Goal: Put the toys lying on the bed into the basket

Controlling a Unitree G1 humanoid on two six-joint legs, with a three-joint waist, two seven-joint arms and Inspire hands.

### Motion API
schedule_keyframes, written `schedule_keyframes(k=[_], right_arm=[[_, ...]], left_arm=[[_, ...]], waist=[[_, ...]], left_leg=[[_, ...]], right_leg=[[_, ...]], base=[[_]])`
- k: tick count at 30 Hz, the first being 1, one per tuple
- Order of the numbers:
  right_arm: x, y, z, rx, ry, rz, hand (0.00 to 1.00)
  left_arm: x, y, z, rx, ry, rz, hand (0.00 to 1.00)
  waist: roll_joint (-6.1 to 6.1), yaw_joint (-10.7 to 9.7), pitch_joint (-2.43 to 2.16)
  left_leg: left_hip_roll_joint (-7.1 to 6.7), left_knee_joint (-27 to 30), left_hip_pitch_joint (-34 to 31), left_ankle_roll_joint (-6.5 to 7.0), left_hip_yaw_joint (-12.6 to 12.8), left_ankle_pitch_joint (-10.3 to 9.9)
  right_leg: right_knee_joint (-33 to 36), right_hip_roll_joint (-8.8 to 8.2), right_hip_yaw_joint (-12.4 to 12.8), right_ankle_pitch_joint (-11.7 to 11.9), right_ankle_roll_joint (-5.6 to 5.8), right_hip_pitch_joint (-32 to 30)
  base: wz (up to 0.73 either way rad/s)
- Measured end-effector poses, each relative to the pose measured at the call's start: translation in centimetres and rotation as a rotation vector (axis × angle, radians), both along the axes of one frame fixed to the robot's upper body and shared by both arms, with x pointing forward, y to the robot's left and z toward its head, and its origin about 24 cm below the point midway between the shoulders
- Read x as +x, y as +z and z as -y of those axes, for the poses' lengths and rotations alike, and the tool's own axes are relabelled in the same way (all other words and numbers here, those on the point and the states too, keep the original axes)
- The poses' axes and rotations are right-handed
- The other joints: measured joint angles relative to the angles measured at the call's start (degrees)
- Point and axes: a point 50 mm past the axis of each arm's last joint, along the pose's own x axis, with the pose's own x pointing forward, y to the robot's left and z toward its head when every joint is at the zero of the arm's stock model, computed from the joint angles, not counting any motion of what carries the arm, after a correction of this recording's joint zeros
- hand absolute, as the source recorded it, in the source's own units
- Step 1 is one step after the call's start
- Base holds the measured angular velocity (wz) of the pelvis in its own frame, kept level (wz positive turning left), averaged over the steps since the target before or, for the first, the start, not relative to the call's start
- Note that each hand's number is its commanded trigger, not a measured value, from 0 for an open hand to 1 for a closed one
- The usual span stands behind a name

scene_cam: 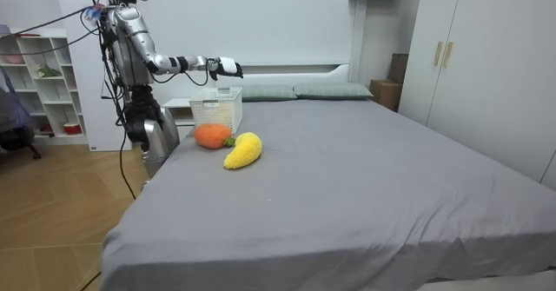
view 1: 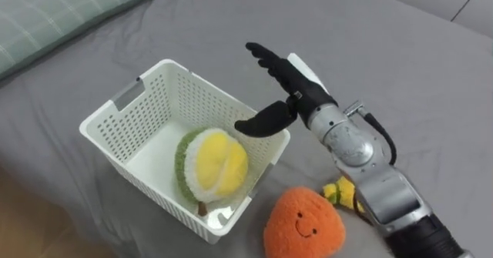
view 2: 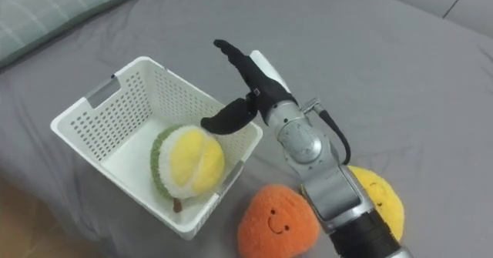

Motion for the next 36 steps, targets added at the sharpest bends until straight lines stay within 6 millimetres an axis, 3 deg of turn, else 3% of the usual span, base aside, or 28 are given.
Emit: schedule_keyframes(k=[7, 18, 26, 36], right_arm=[[-0.6, -0.6, 3.2, 0.065, -0.151, -0.002, 0.0], [-2.0, -3.1, 7.3, 0.087, -0.334, -0.081, 0.0], [-2.4, -3.3, 9.8, 0.119, -0.448, -0.076, 0.0], [-3.7, -7.9, 12.3, 0.078, -0.588, -0.24, 0.0]], left_arm=[[-1.3, -0.4, 0.5, -0.023, 0.071, -0.025, 0.0], [-2.4, -0.6, 0.3, -0.034, 0.14, -0.027, 0.0], [-3.9, -0.5, -0.2, -0.012, 0.153, -0.054, 0.0], [-4.7, -0.4, -0.8, 0.02, 0.143, -0.075, 0.0]], waist=[[0.64, -2.73, -0.38], [0.9, -9.23, -0.21], [1.2, -10.77, -0.27], [0.07, -11.49, -0.78]], left_leg=[[0.1, -1.24, 1.49, 0.2, 1.34, -0.01], [0.49, -1.12, 2.31, 0.48, 3.31, -0.25], [0.73, -1.18, 2.97, 0.73, 4.93, -0.68], [0.73, -0.58, 2.52, 0.83, 4.96, -0.93]], right_leg=[[0.01, 0.06, 1.94, 0.15, 0.26, 0.71], [0.88, 0.05, 3.39, 0.21, 0.32, 0.67], [0.9, 0.26, 5.25, 0.44, 0.55, 0.68], [0.99, 0.19, 5.18, 0.5, 0.65, 0.11]], base=[[-0.11], [-0.09], [-0.11], [0.0]])
